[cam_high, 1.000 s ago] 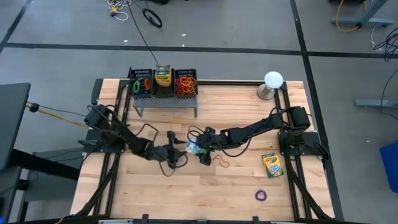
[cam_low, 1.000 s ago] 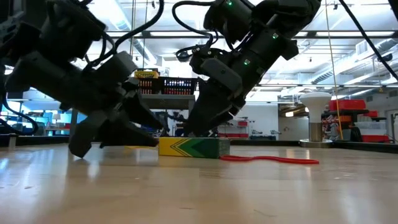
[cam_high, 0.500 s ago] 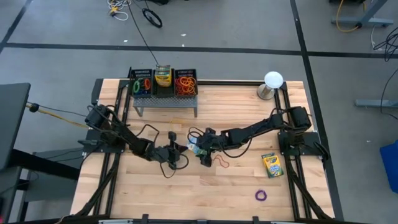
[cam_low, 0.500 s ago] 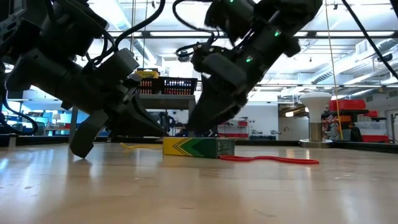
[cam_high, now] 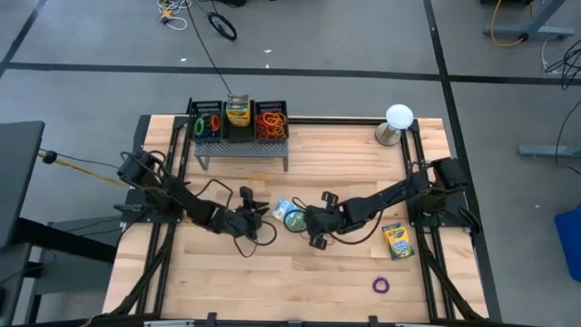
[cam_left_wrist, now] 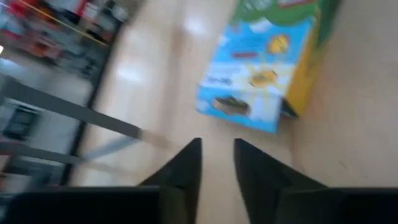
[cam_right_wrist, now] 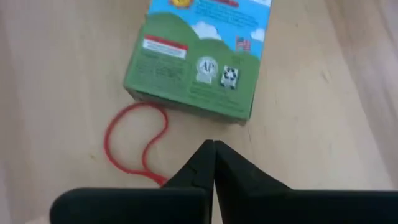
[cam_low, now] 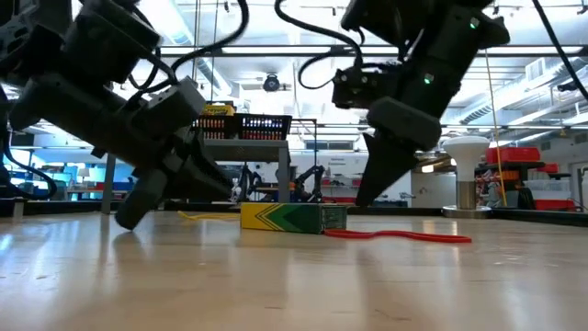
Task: Pick & Place Office Desk Supplies
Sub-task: Put the yellow crayon box into the middle black bin
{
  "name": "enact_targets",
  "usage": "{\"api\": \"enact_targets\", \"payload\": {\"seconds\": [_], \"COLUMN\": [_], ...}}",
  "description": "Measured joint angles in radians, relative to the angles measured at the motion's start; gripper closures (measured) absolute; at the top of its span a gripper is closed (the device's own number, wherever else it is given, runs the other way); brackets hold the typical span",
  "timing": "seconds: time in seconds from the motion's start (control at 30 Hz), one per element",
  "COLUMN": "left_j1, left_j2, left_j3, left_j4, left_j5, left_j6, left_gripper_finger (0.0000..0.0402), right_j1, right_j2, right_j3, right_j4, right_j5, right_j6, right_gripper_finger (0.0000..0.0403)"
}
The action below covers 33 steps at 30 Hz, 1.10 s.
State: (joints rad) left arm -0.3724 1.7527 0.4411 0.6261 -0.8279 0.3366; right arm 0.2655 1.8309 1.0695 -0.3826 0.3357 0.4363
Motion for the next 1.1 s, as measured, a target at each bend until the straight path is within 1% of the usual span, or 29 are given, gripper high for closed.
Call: {"api": "enact_targets", "payload": {"seconds": [0.13, 0.2, 0.3, 0.4, 0.57, 0.7, 0.87, 0.97, 1.1], "left_j1": [0.045, 0.090, 0.148, 0.158, 0.142, 0.135, 0.121, 0.099, 0.068], "left_j2": [-0.049, -0.058, -0.060, -0.058, -0.044, -0.041, -0.041, -0.042, -0.043], "left_j3": [-0.001, -0.001, 0.001, 0.018, 0.060, 0.072, 0.074, 0.075, 0.076], "left_j4": [-0.126, -0.157, -0.151, -0.152, -0.168, -0.170, -0.161, -0.155, -0.145], "left_j5": [0.108, 0.205, 0.319, 0.316, 0.290, 0.286, 0.288, 0.275, 0.245], "left_j6": [-0.085, -0.113, -0.116, -0.068, 0.035, 0.054, 0.090, 0.143, 0.202], "left_gripper_finger": [0.0244, 0.0222, 0.0208, 0.0208, 0.0218, 0.0234, 0.0286, 0.0318, 0.0348], "right_j1": [-0.023, -0.039, -0.058, -0.070, -0.080, -0.080, -0.080, -0.080, -0.080], "right_j2": [0.000, 0.001, 0.011, 0.015, 0.018, 0.018, 0.018, 0.018, 0.018], "right_j3": [-0.029, -0.031, -0.031, -0.031, -0.030, -0.030, -0.030, -0.030, -0.030], "right_j4": [0.068, 0.081, 0.106, 0.129, 0.151, 0.155, 0.155, 0.155, 0.158], "right_j5": [-0.009, -0.025, -0.046, -0.073, -0.087, -0.087, -0.090, -0.090, -0.090], "right_j6": [0.004, -0.001, -0.012, -0.023, -0.039, -0.041, -0.050, -0.051, -0.053], "right_gripper_finger": [0.0380, 0.0389, 0.0398, 0.0393, 0.0399, 0.0397, 0.0397, 0.0400, 0.0398]}}
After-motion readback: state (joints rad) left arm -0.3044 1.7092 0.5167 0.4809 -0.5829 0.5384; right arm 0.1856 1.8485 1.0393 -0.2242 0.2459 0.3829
